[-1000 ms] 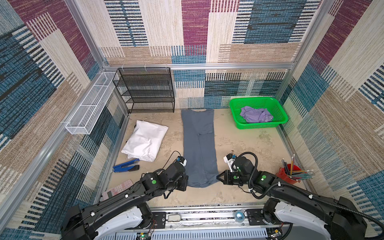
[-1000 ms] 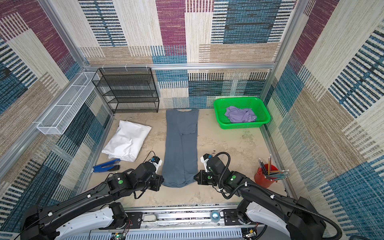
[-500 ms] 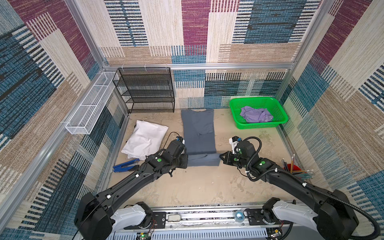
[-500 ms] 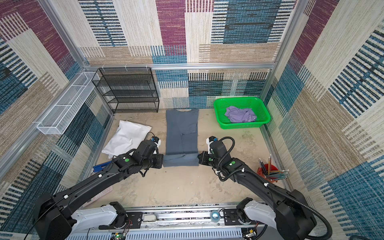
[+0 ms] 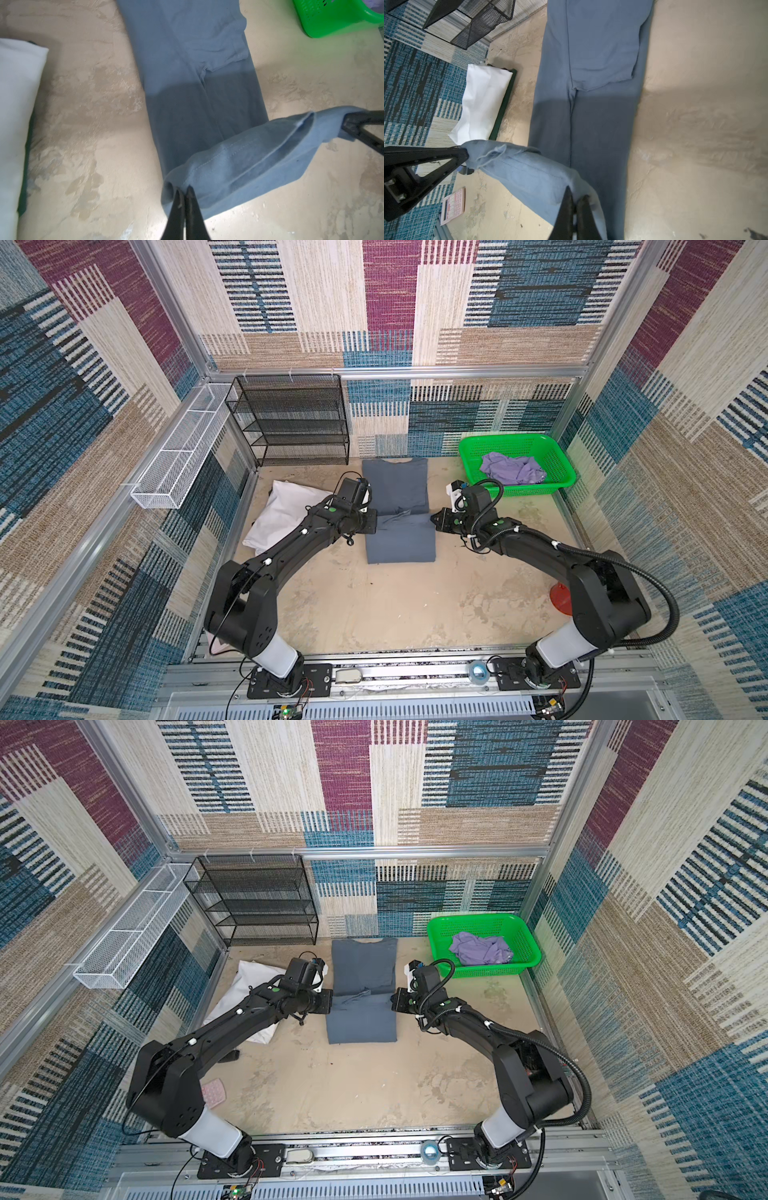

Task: Fold and stack the t-shirts
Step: 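Lay the folded end onto the strip's middle and open both grippers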

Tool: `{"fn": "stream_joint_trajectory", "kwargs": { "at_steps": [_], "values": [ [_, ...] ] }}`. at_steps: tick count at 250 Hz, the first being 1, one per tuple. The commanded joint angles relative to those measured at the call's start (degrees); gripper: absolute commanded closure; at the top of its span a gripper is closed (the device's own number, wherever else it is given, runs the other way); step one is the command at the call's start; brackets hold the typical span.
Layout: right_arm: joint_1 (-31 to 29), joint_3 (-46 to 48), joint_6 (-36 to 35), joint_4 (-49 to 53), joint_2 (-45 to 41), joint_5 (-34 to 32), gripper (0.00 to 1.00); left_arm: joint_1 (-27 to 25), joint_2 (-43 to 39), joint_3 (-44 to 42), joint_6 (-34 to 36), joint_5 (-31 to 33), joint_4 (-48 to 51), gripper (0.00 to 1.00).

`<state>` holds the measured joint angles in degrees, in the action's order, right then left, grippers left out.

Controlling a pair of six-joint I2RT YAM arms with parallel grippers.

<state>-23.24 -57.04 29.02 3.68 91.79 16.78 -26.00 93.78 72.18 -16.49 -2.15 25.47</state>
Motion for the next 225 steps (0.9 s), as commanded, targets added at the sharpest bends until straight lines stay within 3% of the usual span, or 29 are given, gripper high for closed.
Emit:
{"fn": "stream_joint_trajectory", "kwargs": {
  "at_steps": [1, 63, 134, 163, 198, 225],
  "values": [
    [1.0, -3.1, -2.8, -2.2, 3.5, 1.9, 1.00, 1.2, 4.0, 4.4, 2.5, -2.6, -0.5, 1.00],
    [3.4, -9.4, -4.7, -0.5, 11.6, 3.6, 1.00, 3.8, 14.5, 13.1, 2.3, -5.9, 2.0, 1.00],
    [4.0, -14.1, -6.3, 0.5, 19.3, 4.3, 0.99, 5.2, 21.1, 15.7, 1.4, -7.0, 1.8, 1.00],
    [4.2, -15.6, -7.0, 1.0, 20.9, 3.7, 0.90, 5.8, 22.9, 16.5, 1.4, -8.3, -0.1, 0.92],
    [4.2, -15.8, -8.0, 1.0, 18.6, 2.5, 0.64, 6.4, 23.1, 17.1, 2.7, -10.0, -3.7, 0.79],
    [3.6, -12.0, -7.3, -0.6, 14.1, 4.3, 0.48, 6.2, 18.0, 13.1, 2.5, -9.5, -8.4, 0.67]
  ]
}}
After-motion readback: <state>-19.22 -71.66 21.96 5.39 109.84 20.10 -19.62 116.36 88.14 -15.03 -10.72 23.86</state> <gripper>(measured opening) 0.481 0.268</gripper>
